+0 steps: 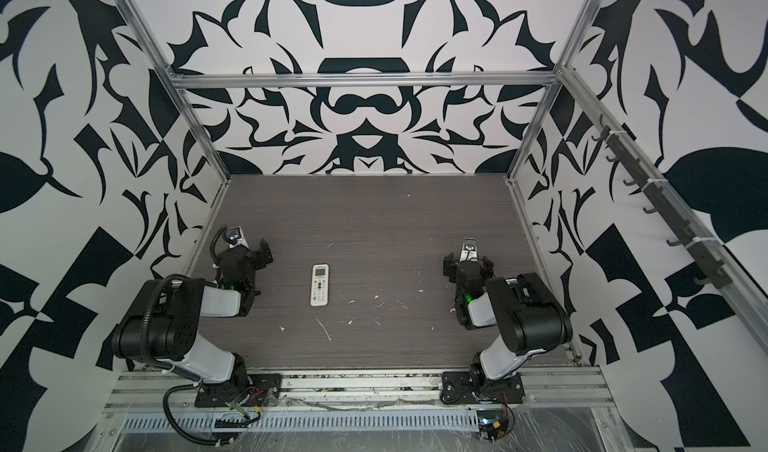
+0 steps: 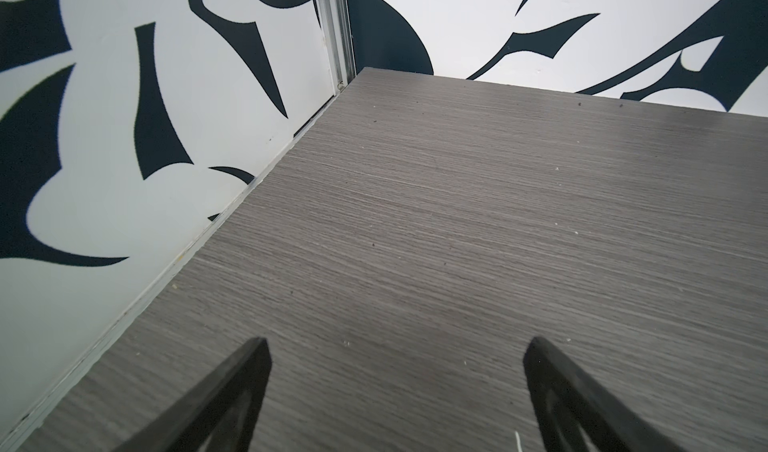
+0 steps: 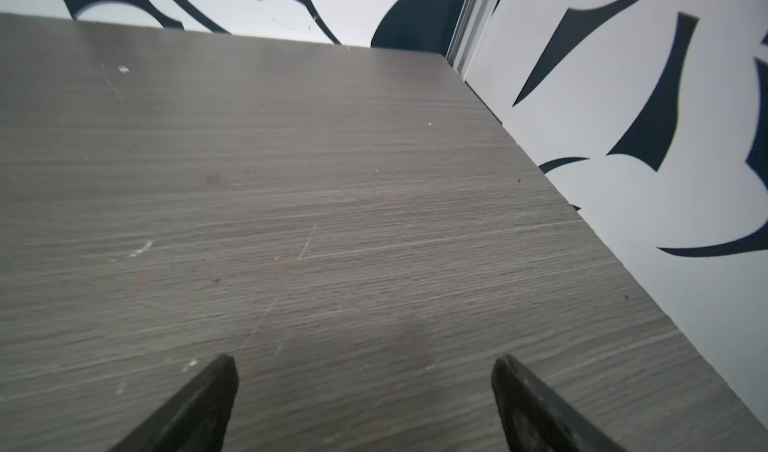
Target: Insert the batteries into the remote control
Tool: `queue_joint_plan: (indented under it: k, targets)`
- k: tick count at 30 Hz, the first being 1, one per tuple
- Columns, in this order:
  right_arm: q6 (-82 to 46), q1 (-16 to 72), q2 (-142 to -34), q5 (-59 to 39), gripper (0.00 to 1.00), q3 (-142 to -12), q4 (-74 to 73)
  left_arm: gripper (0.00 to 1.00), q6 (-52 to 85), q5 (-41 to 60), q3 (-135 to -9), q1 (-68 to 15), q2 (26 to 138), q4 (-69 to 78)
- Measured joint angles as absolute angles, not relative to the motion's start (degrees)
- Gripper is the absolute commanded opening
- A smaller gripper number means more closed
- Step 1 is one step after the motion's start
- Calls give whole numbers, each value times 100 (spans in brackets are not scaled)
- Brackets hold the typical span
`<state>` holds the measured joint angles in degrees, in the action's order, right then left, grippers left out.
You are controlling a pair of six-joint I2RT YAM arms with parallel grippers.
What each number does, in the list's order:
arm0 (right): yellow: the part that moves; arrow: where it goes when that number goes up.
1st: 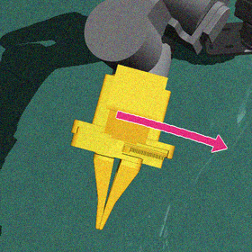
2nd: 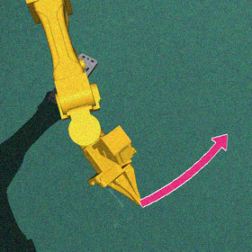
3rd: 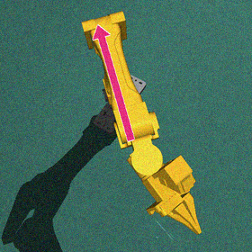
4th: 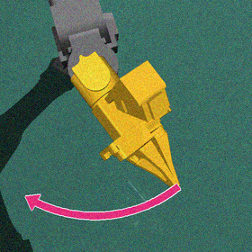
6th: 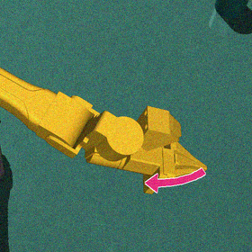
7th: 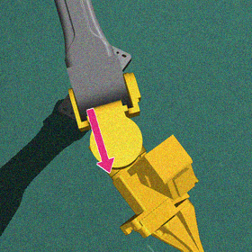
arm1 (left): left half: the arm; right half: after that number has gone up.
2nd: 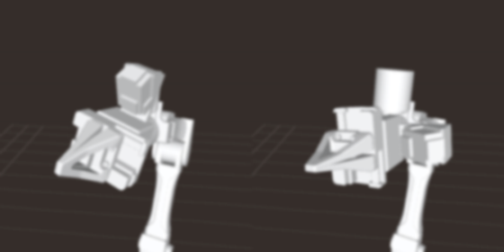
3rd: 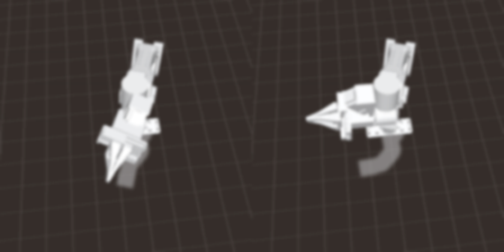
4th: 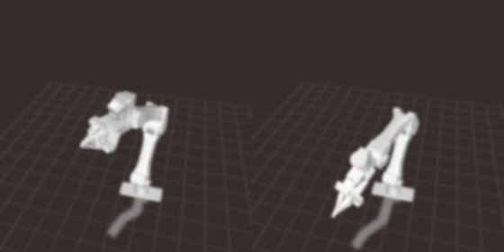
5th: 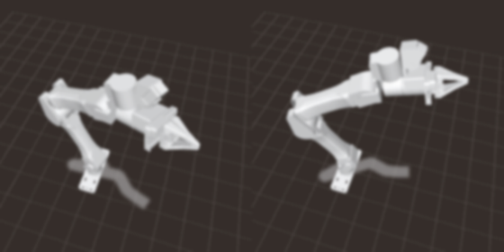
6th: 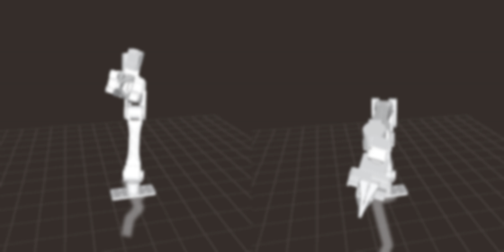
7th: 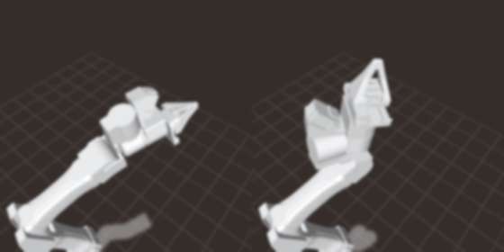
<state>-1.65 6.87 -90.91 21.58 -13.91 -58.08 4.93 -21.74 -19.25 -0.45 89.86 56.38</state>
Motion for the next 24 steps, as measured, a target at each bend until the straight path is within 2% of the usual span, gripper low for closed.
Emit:
queue_joint_plan:
  k: [4, 7, 24]
  targets:
    - [-207, 622, -9059, 2102, 100, -1409, -6292, 99, 493, -2174, -1925, -45, 8986, 5640]
    - [-217, 600, -9035, 2010, 100, -1634, -5725, 99, 493, -2174, -1925, -45, 8986, 5638]
    - [-132, 532, -9032, 1457, 100, -1957, -5168, 99, 493, -2174, -1925, -45, 8986, 5638]
